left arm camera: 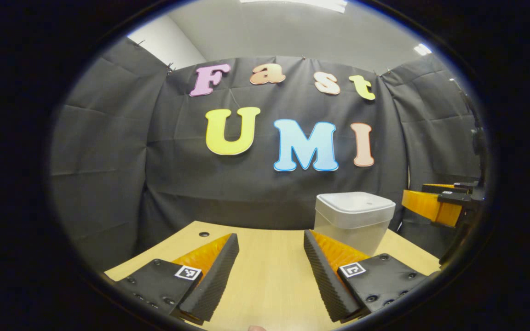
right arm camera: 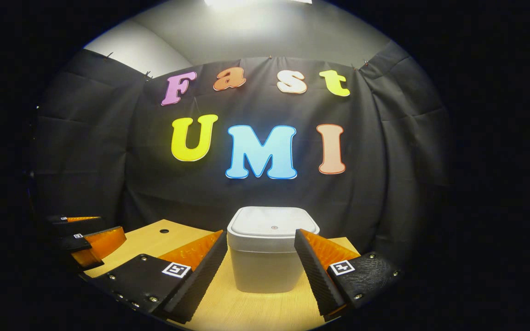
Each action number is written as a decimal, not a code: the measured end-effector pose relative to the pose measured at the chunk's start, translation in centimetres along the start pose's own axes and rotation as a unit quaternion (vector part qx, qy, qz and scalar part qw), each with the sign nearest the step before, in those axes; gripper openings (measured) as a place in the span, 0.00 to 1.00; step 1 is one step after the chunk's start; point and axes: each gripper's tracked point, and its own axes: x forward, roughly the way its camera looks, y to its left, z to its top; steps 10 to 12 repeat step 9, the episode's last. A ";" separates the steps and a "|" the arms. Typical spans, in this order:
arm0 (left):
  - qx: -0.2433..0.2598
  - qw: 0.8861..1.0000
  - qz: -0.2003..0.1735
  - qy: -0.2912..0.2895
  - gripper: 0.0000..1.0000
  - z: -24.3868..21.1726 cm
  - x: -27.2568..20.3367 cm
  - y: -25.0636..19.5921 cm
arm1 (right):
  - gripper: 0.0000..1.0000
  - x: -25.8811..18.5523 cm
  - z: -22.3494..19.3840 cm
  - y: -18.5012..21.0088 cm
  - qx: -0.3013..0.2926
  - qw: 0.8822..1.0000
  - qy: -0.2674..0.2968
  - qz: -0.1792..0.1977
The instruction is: Press the lid of the desktop garbage bin to open it, pick up the crumpled paper on the desktop and throw it into the bin, then pick up the pop can on the desktop and drop it into the bin, and finally close the garbage bin lid.
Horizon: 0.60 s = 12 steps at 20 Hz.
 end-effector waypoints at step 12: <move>0.008 1.000 -0.025 -0.005 1.00 0.2 1.2 1.2 | 0.94 -0.6 -0.1 2.0 0.000 1.000 -0.007 -0.010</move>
